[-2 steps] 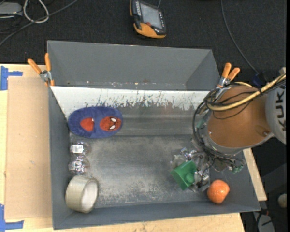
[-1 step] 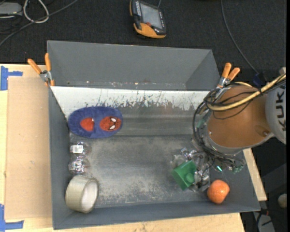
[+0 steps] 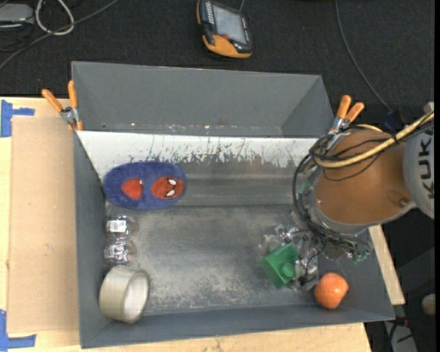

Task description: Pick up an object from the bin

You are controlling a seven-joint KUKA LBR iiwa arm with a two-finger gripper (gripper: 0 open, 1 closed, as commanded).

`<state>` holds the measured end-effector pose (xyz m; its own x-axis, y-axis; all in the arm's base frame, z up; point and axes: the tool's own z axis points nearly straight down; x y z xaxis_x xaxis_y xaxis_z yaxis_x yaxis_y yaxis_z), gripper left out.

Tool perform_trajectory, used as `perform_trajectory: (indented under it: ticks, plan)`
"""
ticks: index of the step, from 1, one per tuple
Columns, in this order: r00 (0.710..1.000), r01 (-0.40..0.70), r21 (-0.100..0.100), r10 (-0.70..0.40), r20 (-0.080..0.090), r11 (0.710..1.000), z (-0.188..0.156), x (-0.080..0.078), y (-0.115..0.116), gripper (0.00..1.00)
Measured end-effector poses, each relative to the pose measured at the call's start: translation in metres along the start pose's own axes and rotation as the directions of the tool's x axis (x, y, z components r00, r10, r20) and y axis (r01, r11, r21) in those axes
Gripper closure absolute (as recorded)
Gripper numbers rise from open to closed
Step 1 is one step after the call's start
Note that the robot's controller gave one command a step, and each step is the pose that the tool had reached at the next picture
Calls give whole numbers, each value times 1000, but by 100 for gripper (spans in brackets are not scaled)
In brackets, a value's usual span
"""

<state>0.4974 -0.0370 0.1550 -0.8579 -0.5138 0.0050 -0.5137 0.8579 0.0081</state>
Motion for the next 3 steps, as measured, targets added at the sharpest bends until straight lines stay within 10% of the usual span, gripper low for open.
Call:
perform_trajectory:
  ticks: [2, 3]
  plan:
    - [999, 53, -10, -53, -9, 999, -175, -5, 6, 0]
    - [1000, 24, -11, -25, -11, 1000, -156, -7, 22, 0]
